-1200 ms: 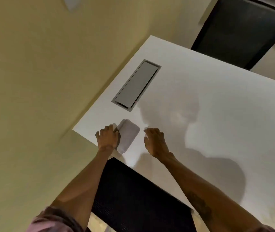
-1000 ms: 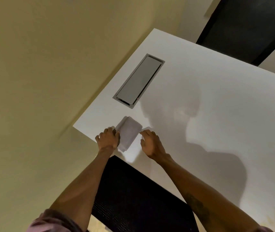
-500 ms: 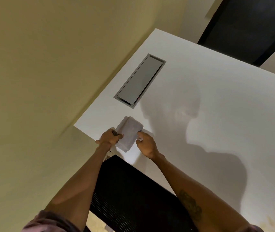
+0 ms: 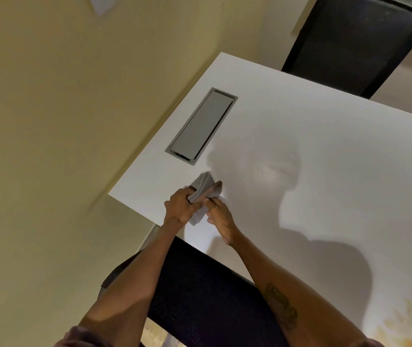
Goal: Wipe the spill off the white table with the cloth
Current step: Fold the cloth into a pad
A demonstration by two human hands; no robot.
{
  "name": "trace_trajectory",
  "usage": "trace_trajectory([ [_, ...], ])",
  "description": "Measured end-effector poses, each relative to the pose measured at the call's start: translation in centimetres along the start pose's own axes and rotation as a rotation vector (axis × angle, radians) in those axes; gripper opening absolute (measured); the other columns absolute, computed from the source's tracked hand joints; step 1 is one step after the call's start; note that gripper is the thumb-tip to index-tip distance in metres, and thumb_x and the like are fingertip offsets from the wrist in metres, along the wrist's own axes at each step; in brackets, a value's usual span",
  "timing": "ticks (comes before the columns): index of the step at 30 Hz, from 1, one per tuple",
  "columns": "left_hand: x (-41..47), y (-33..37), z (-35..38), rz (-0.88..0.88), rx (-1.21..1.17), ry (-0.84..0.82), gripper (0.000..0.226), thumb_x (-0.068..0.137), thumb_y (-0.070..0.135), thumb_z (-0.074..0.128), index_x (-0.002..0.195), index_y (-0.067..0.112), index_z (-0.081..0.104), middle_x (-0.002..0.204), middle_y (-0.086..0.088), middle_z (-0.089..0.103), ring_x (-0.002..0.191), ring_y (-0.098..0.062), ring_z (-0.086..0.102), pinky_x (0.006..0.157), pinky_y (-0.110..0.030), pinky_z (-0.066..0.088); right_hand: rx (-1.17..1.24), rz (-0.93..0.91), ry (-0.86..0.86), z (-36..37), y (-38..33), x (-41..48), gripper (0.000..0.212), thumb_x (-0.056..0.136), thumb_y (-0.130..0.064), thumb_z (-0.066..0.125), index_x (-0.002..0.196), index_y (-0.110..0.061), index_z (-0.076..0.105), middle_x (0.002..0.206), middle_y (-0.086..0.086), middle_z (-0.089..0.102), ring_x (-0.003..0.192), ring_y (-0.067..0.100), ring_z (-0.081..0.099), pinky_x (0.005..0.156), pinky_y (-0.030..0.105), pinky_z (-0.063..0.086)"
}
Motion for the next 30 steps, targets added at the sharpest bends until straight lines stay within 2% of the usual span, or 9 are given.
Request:
trace_trajectory([
  [2,-0.6,2.1,0.9,0.160,0.179,0.052,0.035,0.086,0.048,0.067,0.112,0.024,0.069,0.105,0.004,0.066,0.097,-0.020,0.061,0.084,-0.036,0.038,0.166,0.045,0.019,-0.7,-0.4,-0.6,0.041,0.101,-0.042,0.046,0.135,-0.018,0.050,0.115,-0.002,0.062,0.104,0.016,0.061,0.097,0.034,0.049],
  [8,-3.1,7.9,5.3,0.423,0.351,0.114,0.026,0.097,0.040,0.061,0.121,0.031,0.066,0.113,0.006,0.067,0.105,-0.019,0.063,0.092,-0.032,0.032,0.532,-0.021,0.205,-5.1,-1.1,-2.6,0.039,0.094,-0.048,0.057,0.115,-0.016,0.065,0.117,0.010,0.071,0.112,0.026,0.066,0.101,0.044,0.053],
  [10,-4.2,9.6,6.8,0.445,0.283,0.037,0.029,0.096,0.036,0.064,0.123,0.026,0.066,0.116,0.005,0.067,0.111,-0.021,0.061,0.097,-0.029,0.031,0.561,-0.068,0.288,-7.2,-1.0,-3.5,0.037,0.090,-0.048,0.064,0.110,-0.017,0.067,0.110,0.009,0.074,0.104,0.024,0.069,0.094,0.042,0.056],
  [13,-6.8,11.9,9.3,0.667,0.334,0.029,0.024,0.087,0.028,0.074,0.104,0.012,0.075,0.108,-0.004,0.072,0.101,-0.029,0.067,0.092,-0.052,0.046,0.569,-0.091,0.450,-10.8,-0.3,-5.3,0.037,0.085,-0.040,0.071,0.110,-0.013,0.068,0.102,0.011,0.075,0.095,0.027,0.072,0.074,0.032,0.060],
  [17,-10.0,14.1,12.6,1.012,0.267,0.143,0.008,0.082,0.024,0.080,0.080,0.017,0.076,0.088,0.004,0.075,0.083,-0.020,0.074,0.080,-0.046,0.051,0.553,-0.072,0.630,-16.2,1.7,-8.3,0.028,0.086,-0.017,0.063,0.113,-0.013,0.059,0.105,0.015,0.068,0.090,0.029,0.068,0.065,0.034,0.060],
  [20,-11.4,15.4,14.7,1.032,0.196,0.178,0.009,0.089,0.024,0.071,0.095,0.018,0.074,0.104,0.004,0.070,0.091,-0.021,0.065,0.082,-0.032,0.036,0.508,-0.090,0.701,-19.7,3.2,-11.0,0.024,0.088,-0.020,0.061,0.112,-0.018,0.057,0.102,0.010,0.066,0.081,0.020,0.064,0.054,0.027,0.053],
  [23,-12.7,16.8,16.2,0.878,0.120,0.198,0.022,0.095,0.025,0.063,0.115,0.016,0.068,0.120,0.001,0.064,0.105,-0.019,0.058,0.088,-0.026,0.030,0.484,-0.118,0.756,-22.6,4.7,-13.3,0.025,0.092,-0.025,0.061,0.116,-0.021,0.055,0.108,0.009,0.064,0.090,0.020,0.062,0.063,0.025,0.050],
  [28,-15.3,19.0,19.9,0.738,0.087,-0.355,0.032,0.107,0.026,0.049,0.135,0.022,0.064,0.138,0.004,0.060,0.126,-0.019,0.054,0.102,-0.027,0.046,0.548,-0.105,0.746,-26.1,6.6,-17.0,0.017,0.091,-0.023,0.057,0.108,-0.022,0.060,0.107,0.011,0.067,0.087,0.020,0.063,0.065,0.028,0.051],
  [30,-16.6,19.4,21.7,0.765,0.137,-0.465,0.036,0.109,0.022,0.045,0.141,0.018,0.062,0.147,0.000,0.056,0.133,-0.022,0.052,0.113,-0.034,0.043,0.625,-0.102,0.735,-27.4,7.5,-18.5,0.012,0.091,-0.026,0.055,0.100,-0.024,0.063,0.105,0.011,0.068,0.087,0.022,0.064,0.070,0.034,0.054],
])
Point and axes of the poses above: each hand's wrist, its own x-axis towards the middle knuckle, its own z-axis out of the palm, y = z × x, the point moved 1 cm from there along x, towards the middle knuckle
